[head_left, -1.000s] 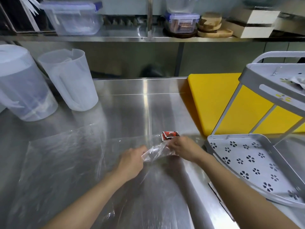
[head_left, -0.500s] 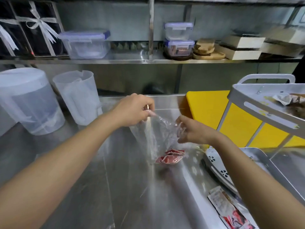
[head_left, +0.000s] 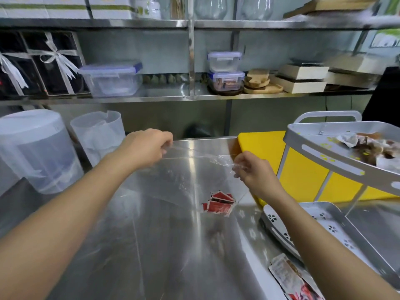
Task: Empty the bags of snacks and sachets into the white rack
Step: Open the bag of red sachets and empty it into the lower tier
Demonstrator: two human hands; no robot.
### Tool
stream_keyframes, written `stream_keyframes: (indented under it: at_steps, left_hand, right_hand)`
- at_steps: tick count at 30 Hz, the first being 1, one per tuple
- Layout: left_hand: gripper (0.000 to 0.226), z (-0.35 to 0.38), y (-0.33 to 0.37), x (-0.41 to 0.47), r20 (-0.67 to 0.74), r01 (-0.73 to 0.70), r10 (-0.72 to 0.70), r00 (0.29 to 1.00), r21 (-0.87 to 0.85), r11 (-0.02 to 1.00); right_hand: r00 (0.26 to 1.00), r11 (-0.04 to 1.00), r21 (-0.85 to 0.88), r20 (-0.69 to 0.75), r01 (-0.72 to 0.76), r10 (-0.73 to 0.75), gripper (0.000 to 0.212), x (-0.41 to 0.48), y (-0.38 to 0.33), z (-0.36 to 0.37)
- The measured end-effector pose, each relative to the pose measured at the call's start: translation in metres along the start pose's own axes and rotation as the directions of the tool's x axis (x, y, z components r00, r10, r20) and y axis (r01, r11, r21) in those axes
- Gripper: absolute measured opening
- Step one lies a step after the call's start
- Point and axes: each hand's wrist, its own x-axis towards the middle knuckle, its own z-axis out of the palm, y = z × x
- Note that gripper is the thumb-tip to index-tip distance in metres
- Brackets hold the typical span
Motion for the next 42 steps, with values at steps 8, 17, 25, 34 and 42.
stream_keyframes:
  at_steps: [8,17,25,34,42]
  left_hand:
    - [0.048,0.012,0.051,-0.009,0.031,-0.189,0.187,0.982,0.117,0.975]
    - [0.035,0.006,0.102,0.004,-0.216,-0.339,0.328,0.92,-0.019,0.94]
    - [0.044,0.005,0.113,0.016,-0.154,-0.412,0.383,0.911,-0.29,0.864]
    - [0.038,0.017,0.161,0.013,-0.161,-0.333,0.341,0.926,0.076,0.94]
    - [0.03,0.02,0.219,0.014,-0.107,-0.309,0.303,0.947,-0.047,0.95]
  right_hand:
    - [0.997,0.97,0.233,-0.047,0.071,-0.062,0.014,0.005,-0.023,-0.003]
    - [0.985,0.788,0.616,-0.139,0.005,0.102,0.027,-0.013,-0.018,-0.029]
    - [0.942,0.768,0.549,0.143,-0.33,0.303,0.007,-0.054,0.022,-0.027]
    - [0.904,0.889,0.256,-0.104,-0.378,0.415,0.009,-0.071,0.046,-0.034]
    - [0.794,0.761,0.486,-0.198,-0.429,0.574,0.021,-0.09,0.059,-0.058]
